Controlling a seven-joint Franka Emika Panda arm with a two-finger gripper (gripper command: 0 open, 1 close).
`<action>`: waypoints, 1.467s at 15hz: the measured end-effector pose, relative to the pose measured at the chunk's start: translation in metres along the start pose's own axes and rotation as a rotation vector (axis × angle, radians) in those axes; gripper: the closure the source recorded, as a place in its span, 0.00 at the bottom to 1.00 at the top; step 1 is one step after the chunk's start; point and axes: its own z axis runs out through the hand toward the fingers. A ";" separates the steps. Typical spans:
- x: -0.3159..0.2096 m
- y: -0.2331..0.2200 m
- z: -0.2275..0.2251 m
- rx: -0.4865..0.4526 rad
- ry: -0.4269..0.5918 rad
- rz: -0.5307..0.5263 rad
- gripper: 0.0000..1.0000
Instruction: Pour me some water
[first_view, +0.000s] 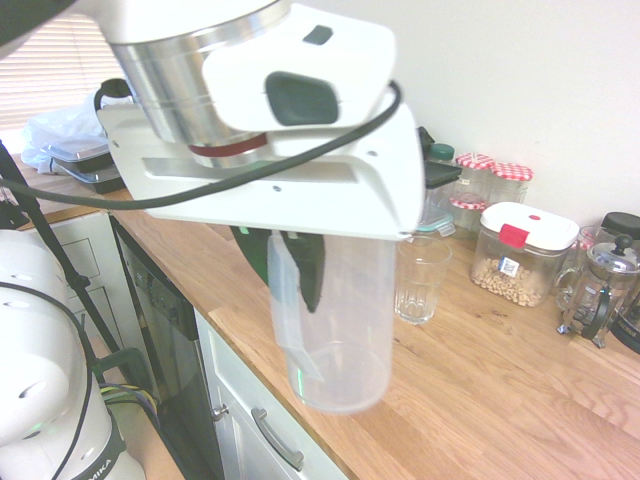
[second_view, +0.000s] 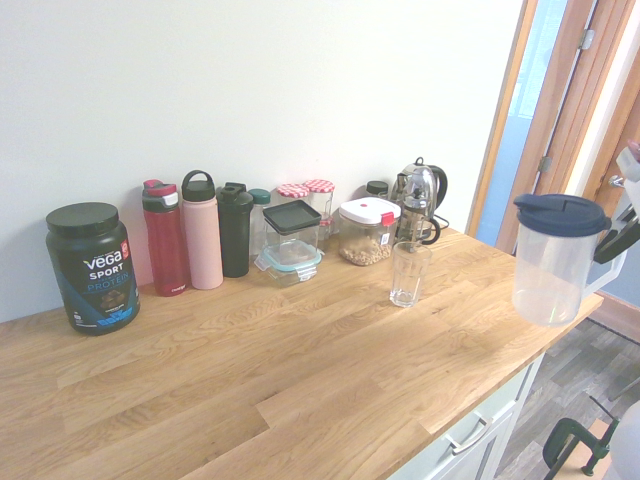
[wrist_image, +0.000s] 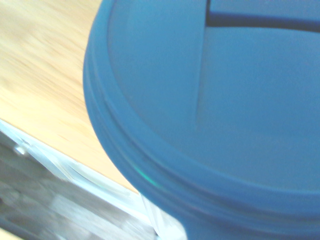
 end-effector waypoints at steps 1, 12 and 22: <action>0.014 0.009 0.000 -0.022 -0.013 -0.003 1.00; 0.171 -0.144 0.089 -0.484 -0.327 -0.257 1.00; 0.193 -0.169 0.066 -0.716 -0.390 -0.263 1.00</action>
